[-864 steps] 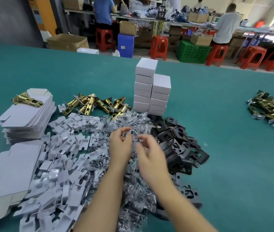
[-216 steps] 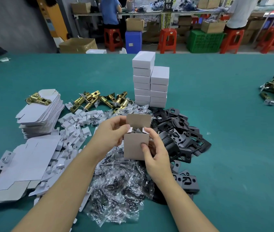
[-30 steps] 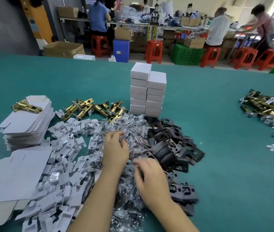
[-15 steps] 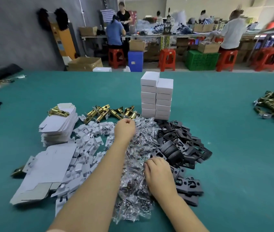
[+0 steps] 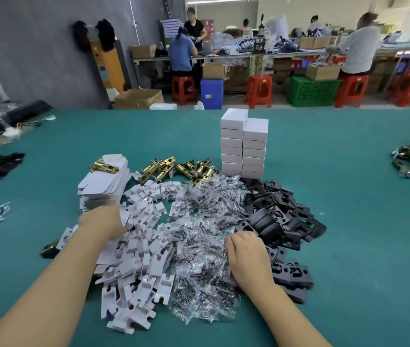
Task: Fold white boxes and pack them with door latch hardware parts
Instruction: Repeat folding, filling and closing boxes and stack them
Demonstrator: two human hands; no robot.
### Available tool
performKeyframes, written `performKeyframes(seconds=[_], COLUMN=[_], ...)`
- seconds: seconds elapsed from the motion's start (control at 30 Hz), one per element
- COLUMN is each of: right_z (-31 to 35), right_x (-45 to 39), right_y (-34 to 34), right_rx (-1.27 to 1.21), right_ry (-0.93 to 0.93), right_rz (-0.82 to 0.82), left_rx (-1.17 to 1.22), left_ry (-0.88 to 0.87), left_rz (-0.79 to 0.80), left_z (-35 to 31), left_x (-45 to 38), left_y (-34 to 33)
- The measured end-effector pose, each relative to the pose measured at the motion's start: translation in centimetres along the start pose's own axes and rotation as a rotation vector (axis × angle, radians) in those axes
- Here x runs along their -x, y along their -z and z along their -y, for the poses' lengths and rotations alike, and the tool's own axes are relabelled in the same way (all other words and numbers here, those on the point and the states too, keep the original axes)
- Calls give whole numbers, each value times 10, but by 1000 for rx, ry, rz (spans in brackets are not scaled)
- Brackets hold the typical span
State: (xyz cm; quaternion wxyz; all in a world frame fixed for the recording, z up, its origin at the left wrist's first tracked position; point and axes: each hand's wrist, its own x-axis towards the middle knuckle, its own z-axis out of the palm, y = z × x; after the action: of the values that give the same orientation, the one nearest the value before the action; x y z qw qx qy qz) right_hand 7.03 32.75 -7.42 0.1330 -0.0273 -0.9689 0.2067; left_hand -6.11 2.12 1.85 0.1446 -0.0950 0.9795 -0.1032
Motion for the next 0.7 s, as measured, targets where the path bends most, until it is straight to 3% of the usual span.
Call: performKeyframes(seconds=[0.43, 0.5, 0.6, 0.67, 0.7], right_z=[-4, -6, -5, 0, 4], right_x=[-17, -19, -22, -26, -29], right_y=[12, 16, 24, 36, 43], right_rx=[-289, -319, -389, -462, -519], right_ry=[-141, -164, -192, -204, -196], right_rz=[-51, -71, -149, -194, -185], left_rx=[104, 86, 177, 554, 796], left_ry=[-37, -35, -183, -394, -497], left_rz=[-89, -240, -695, -912, -865], left_z=[-5, -10, -26, -43, -53], left_x=[17, 27, 47, 69, 80], left_y=[12, 27, 49, 61, 66])
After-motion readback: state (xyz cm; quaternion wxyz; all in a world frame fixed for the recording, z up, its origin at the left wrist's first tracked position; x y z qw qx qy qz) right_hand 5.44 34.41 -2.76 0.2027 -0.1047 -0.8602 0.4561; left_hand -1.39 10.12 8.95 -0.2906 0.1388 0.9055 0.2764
